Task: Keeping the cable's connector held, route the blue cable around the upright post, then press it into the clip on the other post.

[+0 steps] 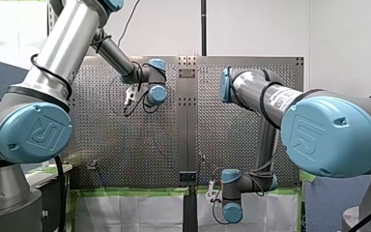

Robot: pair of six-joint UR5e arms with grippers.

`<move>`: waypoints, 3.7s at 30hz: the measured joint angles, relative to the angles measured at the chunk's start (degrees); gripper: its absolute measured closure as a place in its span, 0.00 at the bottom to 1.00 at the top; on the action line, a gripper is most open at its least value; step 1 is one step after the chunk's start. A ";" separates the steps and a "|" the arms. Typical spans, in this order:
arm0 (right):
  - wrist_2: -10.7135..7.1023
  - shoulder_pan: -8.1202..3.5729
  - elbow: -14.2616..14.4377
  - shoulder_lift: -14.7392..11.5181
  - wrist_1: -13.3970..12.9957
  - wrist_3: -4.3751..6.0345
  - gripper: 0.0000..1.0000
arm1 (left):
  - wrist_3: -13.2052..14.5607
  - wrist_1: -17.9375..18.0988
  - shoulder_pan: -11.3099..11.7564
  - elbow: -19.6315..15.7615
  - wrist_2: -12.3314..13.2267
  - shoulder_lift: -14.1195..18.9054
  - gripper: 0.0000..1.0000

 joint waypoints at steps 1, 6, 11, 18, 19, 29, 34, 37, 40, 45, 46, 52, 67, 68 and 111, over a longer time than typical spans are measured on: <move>0.00 -0.03 0.00 0.00 -0.04 0.00 1.00 | 0.48 0.18 -0.01 0.03 -0.16 -0.02 0.00; 0.00 -0.21 0.00 0.02 -0.16 0.00 1.00 | 1.92 0.94 0.07 0.07 -0.83 -0.06 0.00; 0.00 -0.24 0.00 0.00 -0.22 0.06 1.00 | 2.36 1.08 0.36 0.14 -1.15 -0.35 0.00; 0.00 -0.25 0.01 -0.02 -0.17 0.09 1.00 | 2.94 0.27 0.20 1.91 -1.78 -3.12 0.00; 0.00 -0.25 0.01 -0.02 -0.16 0.09 1.00 | 2.99 -0.01 0.11 2.38 -1.88 -3.61 0.00; 0.00 -0.24 0.02 0.00 -0.20 0.09 1.00 | 4.34 -0.84 0.05 4.86 -2.91 -6.83 0.00; 0.00 -0.24 -0.01 -0.02 -0.23 0.09 1.00 | 4.70 -0.78 0.13 5.12 -3.22 -8.16 0.00; 0.00 -0.25 -0.01 -0.01 -0.23 0.14 1.00 | 4.82 -0.74 0.28 5.16 -3.34 -8.42 0.00; -0.03 -0.30 0.00 -0.01 -0.21 0.24 1.00 | 4.99 -0.69 0.43 5.17 -3.49 -8.69 0.00; -0.20 -0.27 0.01 -0.01 -0.16 0.27 1.00 | 5.58 -0.62 0.20 5.19 -3.77 -10.45 0.00; -0.22 -0.27 0.01 -0.01 -0.16 0.27 1.00 | 5.64 -0.57 0.09 5.19 -3.81 -10.88 0.00; -0.26 -0.24 0.02 -0.01 -0.16 0.28 1.00 | 5.85 -0.01 -0.43 5.19 -4.10 -13.93 0.00; -0.26 -0.24 0.02 -0.02 -0.15 0.35 1.00 | 6.29 0.73 -1.54 5.18 -5.49 -16.39 0.00; -0.26 -0.22 0.02 -0.02 -0.12 0.35 1.00 | 6.35 0.75 -1.63 5.18 -5.60 -16.69 0.00; -2.54 0.75 1.00 -0.02 -3.66 0.13 1.00 | 8.00 3.14 -3.53 5.17 -7.77 -25.12 0.00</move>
